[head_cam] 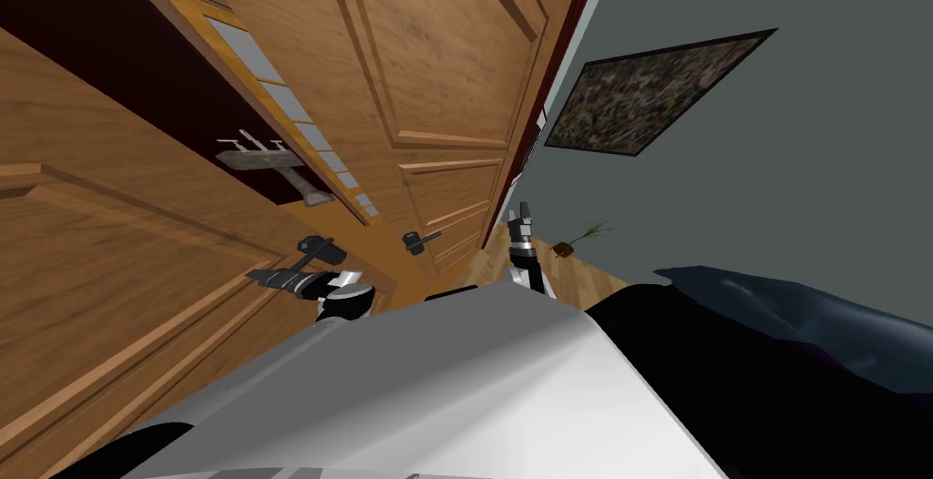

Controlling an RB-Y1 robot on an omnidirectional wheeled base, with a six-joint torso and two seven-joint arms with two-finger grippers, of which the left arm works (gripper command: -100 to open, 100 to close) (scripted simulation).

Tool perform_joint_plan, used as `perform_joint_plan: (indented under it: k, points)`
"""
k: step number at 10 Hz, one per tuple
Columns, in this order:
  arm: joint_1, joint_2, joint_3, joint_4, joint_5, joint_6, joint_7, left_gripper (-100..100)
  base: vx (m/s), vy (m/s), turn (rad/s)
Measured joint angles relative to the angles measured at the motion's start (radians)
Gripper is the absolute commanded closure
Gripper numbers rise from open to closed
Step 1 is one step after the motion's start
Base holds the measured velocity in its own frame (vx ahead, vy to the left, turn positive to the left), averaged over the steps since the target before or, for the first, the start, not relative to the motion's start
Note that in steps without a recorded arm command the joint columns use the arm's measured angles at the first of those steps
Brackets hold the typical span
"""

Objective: Push the door open

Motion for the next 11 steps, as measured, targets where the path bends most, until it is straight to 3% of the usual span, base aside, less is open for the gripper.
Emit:
perform_joint_plan:
  k: [1, 2, 3, 4, 5, 6, 9, 10, 11]
  points:
    - [-0.002, -0.001, 0.015, -0.007, 0.003, -0.006, -0.01, 100, 0.023, 0.109, -0.169]
    - [-0.01, 0.013, 0.046, 0.003, 0.011, -0.012, -0.027, 100, 0.024, 0.118, -0.1]
    - [-0.012, 0.001, 0.061, -0.02, 0.014, -0.016, -0.033, 100, 0.034, 0.086, -0.089]
    - [-0.017, 0.0, 0.081, -0.026, 0.019, -0.019, -0.042, 100, 0.034, 0.095, -0.108]
    - [-0.027, 0.02, 0.111, 0.008, 0.026, -0.04, -0.064, 100, 0.017, 0.068, -0.049]
    - [-0.033, 0.012, 0.122, -0.012, 0.029, -0.038, -0.075, 100, 0.031, 0.092, -0.189]
    - [-0.053, 0.029, 0.218, 0.0, 0.051, -0.066, -0.127, 100, 0.034, 0.117, -0.147]
    - [-0.062, 0.023, 0.246, -0.012, 0.058, -0.075, -0.143, 100, 0.012, 0.104, -0.13]
    - [-0.072, 0.029, 0.274, -0.008, 0.065, -0.084, -0.162, 100, 0.011, 0.094, -0.141]
